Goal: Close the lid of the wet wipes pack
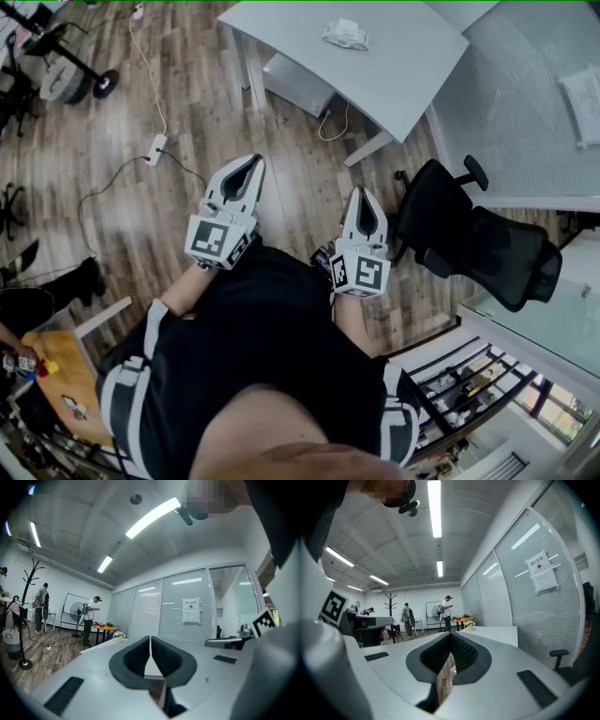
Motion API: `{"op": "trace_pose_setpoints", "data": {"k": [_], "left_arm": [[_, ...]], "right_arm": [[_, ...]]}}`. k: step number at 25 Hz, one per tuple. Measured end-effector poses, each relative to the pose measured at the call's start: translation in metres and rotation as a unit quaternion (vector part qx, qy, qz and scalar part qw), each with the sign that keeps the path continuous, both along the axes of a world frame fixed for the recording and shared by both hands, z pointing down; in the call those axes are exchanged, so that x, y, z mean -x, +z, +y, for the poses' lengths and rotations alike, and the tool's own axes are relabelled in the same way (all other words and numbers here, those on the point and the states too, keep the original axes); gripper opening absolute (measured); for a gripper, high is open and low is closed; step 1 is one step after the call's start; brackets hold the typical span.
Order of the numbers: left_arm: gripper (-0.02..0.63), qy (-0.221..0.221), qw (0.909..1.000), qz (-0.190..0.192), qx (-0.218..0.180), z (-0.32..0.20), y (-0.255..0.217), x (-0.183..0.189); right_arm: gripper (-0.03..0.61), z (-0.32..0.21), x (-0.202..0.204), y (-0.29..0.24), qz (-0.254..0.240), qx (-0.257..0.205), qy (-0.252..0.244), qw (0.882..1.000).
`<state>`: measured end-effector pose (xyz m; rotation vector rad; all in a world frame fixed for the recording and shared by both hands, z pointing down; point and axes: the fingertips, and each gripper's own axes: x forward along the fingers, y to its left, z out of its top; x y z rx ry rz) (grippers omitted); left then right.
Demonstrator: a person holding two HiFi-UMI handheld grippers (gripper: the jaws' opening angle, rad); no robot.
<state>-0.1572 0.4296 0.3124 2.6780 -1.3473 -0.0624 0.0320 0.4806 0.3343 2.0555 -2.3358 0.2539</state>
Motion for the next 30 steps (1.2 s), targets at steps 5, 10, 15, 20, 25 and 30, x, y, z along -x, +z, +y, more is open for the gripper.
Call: {"op": "trace_pose_setpoints", "data": {"k": [5,10,15,20,25,30], "left_arm": [[0.029,0.002,1.0000,0.003,0.002,-0.003,0.003,0.002],[0.029,-0.001,0.9999,0.000,0.011,-0.005,0.005,0.009],[0.029,0.005,0.9999,0.008,0.009,-0.010,0.006,0.012],[0.029,0.008,0.9998,0.006,0.019,-0.020,0.007,0.021],[0.029,0.012,0.9997,0.006,0.021,-0.045,0.007,0.044],[0.029,0.030,0.9991,0.010,0.030,-0.077,0.017,0.071]], "right_arm": [[0.021,-0.004,0.004,0.003,0.002,-0.001,-0.002,1.000],[0.021,-0.005,0.010,0.003,0.001,0.002,-0.001,1.000],[0.021,-0.009,0.011,0.000,-0.012,-0.012,0.009,1.000],[0.100,-0.021,0.019,-0.003,-0.015,-0.018,0.011,1.000],[0.146,-0.044,0.038,0.002,-0.018,-0.012,0.021,1.000],[0.144,-0.077,0.066,0.008,-0.009,0.001,0.037,0.999]]}}
